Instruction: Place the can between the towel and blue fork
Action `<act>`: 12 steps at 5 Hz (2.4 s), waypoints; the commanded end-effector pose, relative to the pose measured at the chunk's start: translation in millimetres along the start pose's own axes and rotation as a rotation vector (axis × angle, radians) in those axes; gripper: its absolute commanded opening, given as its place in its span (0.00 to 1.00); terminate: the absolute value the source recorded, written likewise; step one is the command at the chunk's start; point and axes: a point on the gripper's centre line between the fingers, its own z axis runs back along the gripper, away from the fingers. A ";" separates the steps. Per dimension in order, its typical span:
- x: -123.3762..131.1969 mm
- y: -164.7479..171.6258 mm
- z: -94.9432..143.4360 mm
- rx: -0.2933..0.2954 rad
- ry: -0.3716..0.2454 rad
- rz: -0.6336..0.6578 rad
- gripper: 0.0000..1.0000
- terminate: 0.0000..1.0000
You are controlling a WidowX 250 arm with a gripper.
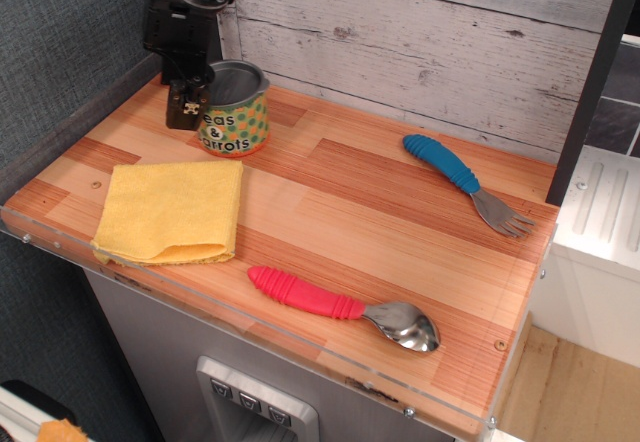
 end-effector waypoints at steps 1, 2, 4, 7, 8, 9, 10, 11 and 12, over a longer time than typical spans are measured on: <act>-22.8 12.1 21.9 -0.062 0.030 -0.055 1.00 0.00; -32.6 16.2 25.1 -0.077 0.036 -0.096 1.00 0.00; -47.9 29.1 34.0 -0.110 0.037 -0.173 1.00 0.00; -63.8 48.1 42.3 -0.153 0.038 -0.270 1.00 0.00; -68.1 55.4 46.0 -0.168 0.045 -0.295 1.00 0.00; -66.6 58.4 48.6 -0.175 0.044 -0.297 1.00 0.00; -58.4 54.8 51.9 -0.176 0.049 -0.282 1.00 0.00; -51.9 50.6 58.2 -0.184 0.052 -0.278 1.00 0.00; -45.9 44.7 73.1 -0.193 0.067 -0.287 1.00 0.00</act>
